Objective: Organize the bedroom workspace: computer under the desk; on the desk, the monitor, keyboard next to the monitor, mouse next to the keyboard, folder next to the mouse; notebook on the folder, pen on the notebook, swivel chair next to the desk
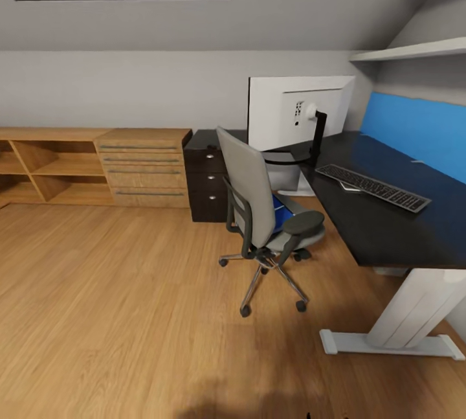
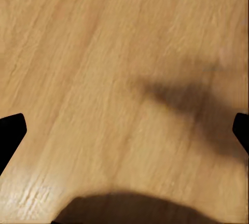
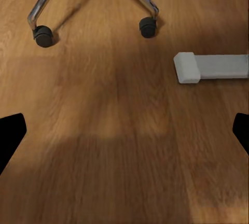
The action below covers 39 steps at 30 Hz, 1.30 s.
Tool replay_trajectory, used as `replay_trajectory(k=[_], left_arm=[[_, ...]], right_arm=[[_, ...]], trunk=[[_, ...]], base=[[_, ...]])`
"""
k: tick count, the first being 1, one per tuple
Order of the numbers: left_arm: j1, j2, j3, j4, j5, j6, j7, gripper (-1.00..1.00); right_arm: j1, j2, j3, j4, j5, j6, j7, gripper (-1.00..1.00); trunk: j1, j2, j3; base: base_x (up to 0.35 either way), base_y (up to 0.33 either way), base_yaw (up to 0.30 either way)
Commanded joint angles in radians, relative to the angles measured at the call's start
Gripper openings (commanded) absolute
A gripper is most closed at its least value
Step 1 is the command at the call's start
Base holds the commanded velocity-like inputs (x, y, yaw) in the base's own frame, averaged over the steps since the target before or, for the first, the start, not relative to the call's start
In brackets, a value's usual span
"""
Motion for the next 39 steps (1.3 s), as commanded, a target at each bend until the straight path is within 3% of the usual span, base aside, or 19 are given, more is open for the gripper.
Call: replay_trajectory(k=[1, 2, 5, 6, 10, 11, 12, 19, 21, 22, 24, 25, 31, 34, 39], left_arm=[[0.0, -0.003, 0.001, -0.022, 0.008, 0.012, 0.0, 1.0], [0.0, -0.012, 0.0, -0.097, 0.008, 0.081, -0.001, 1.0], [-0.001, -0.02, 0.0, -0.216, 0.009, 0.221, 0.0, 1.0], [-0.001, -0.023, 0.001, -0.278, 0.009, 0.298, 0.0, 1.0], [-0.001, -0.036, 0.001, -0.402, 0.01, 0.435, 0.0, 1.0], [-0.001, -0.06, 0.001, -0.51, 0.01, 0.531, -0.001, 1.0], [-0.001, -0.074, 0.0, -0.555, 0.01, 0.568, -0.002, 1.0], [-0.001, -0.101, -0.014, -0.731, 0.02, 0.704, -0.007, 1.0], [0.0, -0.104, -0.027, -0.786, 0.042, 0.75, -0.008, 1.0], [0.001, -0.105, -0.047, -0.839, 0.082, 0.787, -0.009, 1.0], [0.002, -0.103, -0.058, -0.867, 0.107, 0.799, -0.01, 1.0], [0.002, -0.098, -0.066, -0.923, 0.126, 0.807, -0.012, 1.0], [0.004, -0.077, -0.069, -0.958, 0.132, 0.802, -0.025, 1.0], [0.004, -0.053, -0.069, -0.963, 0.133, 0.796, -0.073, 1.0], [0.005, -0.035, -0.07, -0.966, 0.133, 0.765, -0.176, 1.0]], right_arm=[[-0.012, 0.0, 0.0, -0.004, -0.001, 0.003, -0.003, 1.0], [-0.06, -0.001, -0.002, -0.012, -0.004, 0.032, -0.005, 1.0], [-0.145, -0.002, -0.006, -0.01, -0.013, 0.11, -0.024, 1.0], [-0.191, -0.002, -0.01, -0.007, -0.022, 0.17, -0.042, 1.0], [-0.287, -0.002, -0.014, 0.003, -0.049, 0.293, -0.07, 1.0], [-0.377, -0.001, -0.016, 0.008, -0.077, 0.36, -0.084, 1.0], [-0.414, -0.001, -0.016, 0.01, -0.087, 0.378, -0.089, 1.0], [-0.519, -0.004, -0.017, 0.015, -0.108, 0.458, -0.095, 1.0], [-0.54, -0.006, -0.018, 0.015, -0.111, 0.484, -0.095, 1.0], [-0.554, -0.007, -0.018, 0.012, -0.114, 0.501, -0.096, 1.0], [-0.558, -0.008, -0.018, 0.011, -0.115, 0.507, -0.096, 1.0], [-0.562, -0.006, -0.018, 0.011, -0.115, 0.508, -0.096, 1.0], [-0.563, -0.006, -0.029, 0.005, -0.121, 0.507, -0.096, 1.0], [-0.563, -0.006, -0.043, 0.003, -0.132, 0.502, -0.096, 1.0], [-0.563, -0.003, -0.052, 0.003, -0.14, 0.468, -0.096, 1.0]], trunk=[[0.004, -0.008, -0.004], [0.008, -0.015, -0.007], [0.019, -0.036, -0.017], [0.023, -0.043, -0.02], [0.038, -0.071, -0.032], [0.042, -0.078, -0.035], [0.046, -0.085, -0.039], [0.073, -0.134, -0.061], [0.08, -0.148, -0.067], [0.084, -0.155, -0.07], [0.092, -0.169, -0.076], [0.096, -0.176, -0.079], [0.119, -0.218, -0.098], [0.13, -0.239, -0.108], [0.149, -0.274, -0.123]], base=[[0.0, 0.0, 0.0], [0.0, 0.0, 0.0], [0.0, 0.0, 0.0], [0.0, 0.0, 0.0], [0.0, 0.0, 0.0], [0.0, 0.0, 0.0], [0.0, 0.0, 0.0], [0.0, 0.0, 0.0], [0.0, 0.0, 0.0], [0.0, 0.0, 0.0], [0.0, 0.0, 0.0], [0.0, 0.0, 0.0], [0.0, 0.0, 0.0], [0.0, 0.0, 0.0], [0.0, 0.0, 0.0]])
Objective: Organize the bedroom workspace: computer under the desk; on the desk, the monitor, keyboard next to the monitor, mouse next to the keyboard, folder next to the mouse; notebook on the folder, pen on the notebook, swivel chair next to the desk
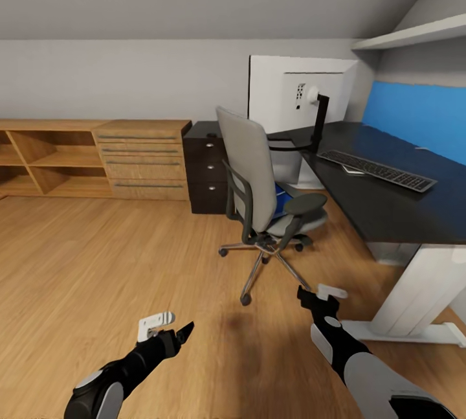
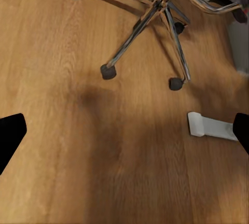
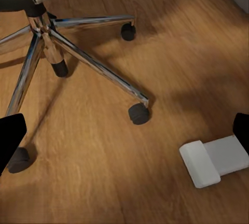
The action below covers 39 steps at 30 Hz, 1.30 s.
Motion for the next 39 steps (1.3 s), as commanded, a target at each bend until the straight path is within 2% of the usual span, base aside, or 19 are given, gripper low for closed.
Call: replay_trajectory(k=[1, 4, 7, 9, 16, 27, 39], left_arm=[[0.0, 0.0, 0.003, -0.001, 0.002, 0.0, -0.016, 1.0], [0.0, 0.005, 0.003, -0.002, 0.002, -0.021, -0.048, 1.0], [0.0, 0.006, 0.003, -0.002, 0.001, -0.026, -0.053, 1.0], [0.001, 0.006, 0.003, -0.002, 0.0, -0.03, -0.056, 1.0], [0.001, 0.006, 0.003, -0.001, -0.001, -0.03, -0.057, 1.0], [0.001, 0.008, 0.005, 0.006, -0.006, -0.028, -0.058, 1.0], [0.002, 0.008, 0.006, 0.007, -0.008, -0.027, -0.058, 1.0]], right_arm=[[-0.001, 0.001, -0.005, 0.001, -0.007, -0.012, 0.003, 1.0], [-0.001, 0.0, -0.007, 0.0, -0.008, -0.04, 0.004, 1.0], [-0.001, -0.001, -0.005, -0.003, -0.007, -0.054, 0.006, 1.0], [0.0, 0.001, -0.003, -0.018, -0.002, -0.121, 0.008, 1.0], [0.001, 0.003, -0.002, -0.021, -0.003, -0.19, 0.007, 1.0], [0.001, 0.002, -0.003, -0.021, 0.001, -0.201, 0.004, 1.0], [0.001, 0.002, -0.002, -0.018, 0.001, -0.203, 0.004, 1.0]], trunk=[[0.004, -0.008, -0.004], [0.015, -0.029, -0.014], [0.027, -0.05, -0.023], [0.034, -0.064, -0.029], [0.061, -0.113, -0.051], [0.061, -0.113, -0.051], [0.061, -0.113, -0.051]], base=[[0.0, 0.0, 0.0], [0.0, 0.0, 0.0], [0.0, 0.0, 0.0], [0.0, 0.0, 0.0], [0.0, 0.0, 0.0], [0.015, 0.0, 0.0], [0.266, 0.0, 0.0]])
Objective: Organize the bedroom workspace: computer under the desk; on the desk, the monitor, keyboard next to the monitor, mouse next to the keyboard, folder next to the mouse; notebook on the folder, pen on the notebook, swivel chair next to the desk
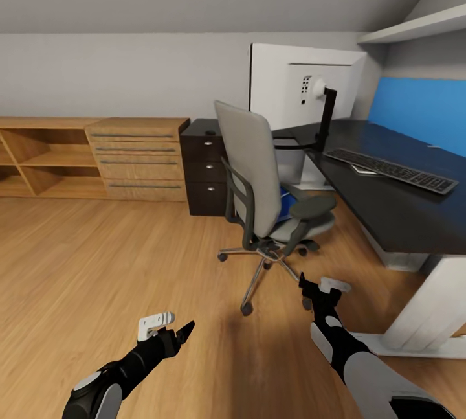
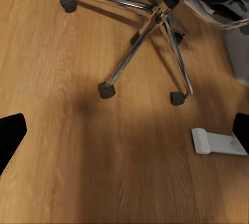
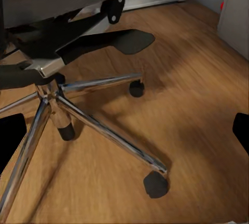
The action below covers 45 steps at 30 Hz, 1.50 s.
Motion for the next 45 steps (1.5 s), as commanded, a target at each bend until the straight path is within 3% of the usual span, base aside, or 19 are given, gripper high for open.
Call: replay_trajectory(k=[1, 11, 32, 45], left_arm=[[-0.001, -0.001, 0.003, -0.001, 0.004, 0.008, -0.004, 1.0], [0.0, -0.001, 0.003, 0.0, 0.004, 0.008, -0.004, 1.0], [-0.001, 0.006, 0.007, 0.007, 0.005, 0.008, -0.004, 1.0], [0.0, 0.007, 0.007, 0.008, 0.005, 0.008, -0.004, 1.0]], right_arm=[[-0.001, 0.001, -0.004, 0.001, -0.005, -0.005, 0.004, 1.0], [-0.001, 0.0, -0.005, 0.001, -0.004, -0.005, 0.003, 1.0], [0.0, -0.006, -0.006, -0.002, -0.005, -0.011, 0.002, 1.0], [0.0, -0.019, -0.007, 0.003, -0.006, -0.111, -0.03, 1.0]], trunk=[[0.0, 0.0, -0.001], [0.0, 0.0, -0.001], [0.0, 0.0, -0.001], [0.0, 0.0, -0.001]], base=[[0.313, 0.0, 0.0], [0.238, -0.069, 0.0], [0.016, -0.008, 0.0], [0.0, 0.0, 0.0]])
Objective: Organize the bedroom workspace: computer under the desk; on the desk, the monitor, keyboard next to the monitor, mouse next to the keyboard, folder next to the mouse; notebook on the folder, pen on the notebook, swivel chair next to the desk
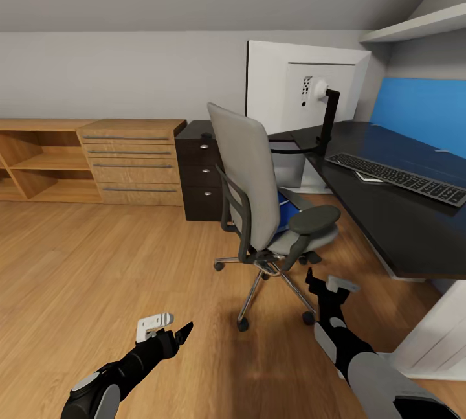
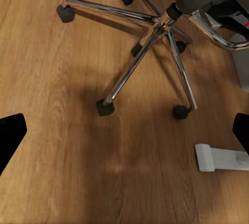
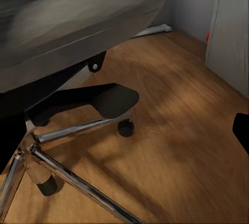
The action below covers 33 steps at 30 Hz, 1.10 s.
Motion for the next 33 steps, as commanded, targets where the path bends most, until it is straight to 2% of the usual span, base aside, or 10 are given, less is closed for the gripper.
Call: replay_trajectory(k=[1, 11, 29, 33], left_arm=[[-0.001, -0.001, 0.003, -0.001, 0.004, 0.008, -0.004, 1.0], [-0.001, -0.001, 0.003, 0.006, 0.003, 0.008, -0.003, 1.0], [-0.001, 0.0, 0.001, 0.013, 0.002, 0.006, -0.004, 1.0], [-0.001, 0.004, 0.001, 0.013, 0.002, 0.006, -0.004, 1.0]], right_arm=[[-0.001, 0.0, 0.002, 0.001, -0.009, -0.007, -0.004, 1.0], [0.0, 0.002, 0.004, 0.001, -0.007, -0.033, -0.029, 1.0], [0.0, 0.005, 0.005, 0.003, -0.007, -0.04, -0.032, 1.0], [0.0, 0.006, 0.005, 0.003, -0.007, -0.04, -0.032, 1.0]], trunk=[[0.0, 0.0, -0.001], [0.0, 0.0, -0.001], [0.0, 0.0, -0.001], [0.0, 0.0, -0.001]], base=[[0.0, 0.0, 0.0], [0.013, 0.0, 0.0], [0.151, 0.0, 0.0], [0.004, 0.0, 0.198]])
